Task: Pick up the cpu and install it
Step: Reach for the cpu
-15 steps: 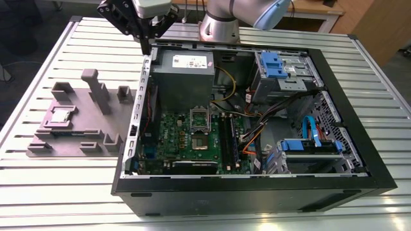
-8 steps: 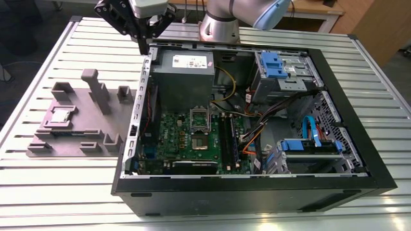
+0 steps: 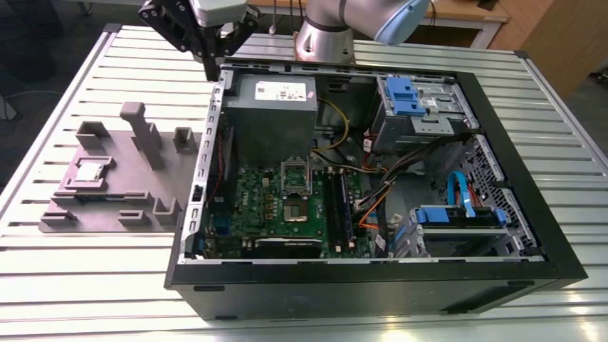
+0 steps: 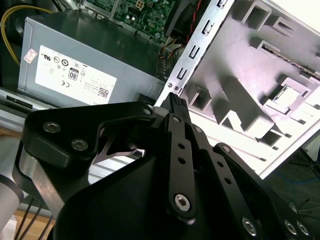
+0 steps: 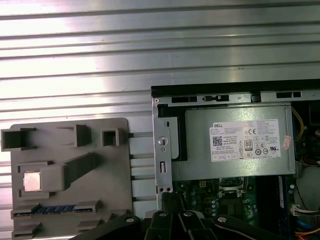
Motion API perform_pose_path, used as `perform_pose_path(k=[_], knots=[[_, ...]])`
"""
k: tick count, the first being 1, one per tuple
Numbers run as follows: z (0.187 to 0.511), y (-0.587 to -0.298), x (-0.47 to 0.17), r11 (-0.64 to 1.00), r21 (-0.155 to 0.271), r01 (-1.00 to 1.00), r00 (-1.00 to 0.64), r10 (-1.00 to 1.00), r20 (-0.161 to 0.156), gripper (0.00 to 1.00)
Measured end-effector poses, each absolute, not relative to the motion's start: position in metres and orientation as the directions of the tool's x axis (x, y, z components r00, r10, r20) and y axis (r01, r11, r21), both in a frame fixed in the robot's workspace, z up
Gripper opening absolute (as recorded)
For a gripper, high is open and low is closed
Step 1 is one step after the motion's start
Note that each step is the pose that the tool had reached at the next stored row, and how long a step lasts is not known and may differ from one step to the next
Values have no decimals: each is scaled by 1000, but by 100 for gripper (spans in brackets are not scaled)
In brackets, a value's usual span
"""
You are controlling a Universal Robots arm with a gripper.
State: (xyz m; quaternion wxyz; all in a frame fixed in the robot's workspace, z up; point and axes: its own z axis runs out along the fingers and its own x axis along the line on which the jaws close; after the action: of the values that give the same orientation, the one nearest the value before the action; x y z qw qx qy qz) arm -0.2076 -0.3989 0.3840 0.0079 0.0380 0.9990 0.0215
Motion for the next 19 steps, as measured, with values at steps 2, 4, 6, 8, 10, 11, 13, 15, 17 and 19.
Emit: perform_pose_path(k=[2,4,6,8,10,11,13,15,17,19], knots=[[384,-399,-208,996,44,76,-997,76,-14,11],[384,-399,-209,996,44,76,-997,76,-14,11],[384,-399,-209,996,44,76,-997,76,-14,11],[384,-399,-209,996,44,76,-997,76,-14,11],[384,-399,-210,996,44,76,-997,76,-14,11],[384,-399,-210,996,44,76,-997,76,-14,11],[384,-399,-211,996,44,76,-997,76,-14,11],[384,-399,-212,996,44,76,-997,76,-14,11],[384,-399,-215,996,44,76,-997,76,-14,11],[384,-399,-217,996,44,75,-997,76,-14,11]])
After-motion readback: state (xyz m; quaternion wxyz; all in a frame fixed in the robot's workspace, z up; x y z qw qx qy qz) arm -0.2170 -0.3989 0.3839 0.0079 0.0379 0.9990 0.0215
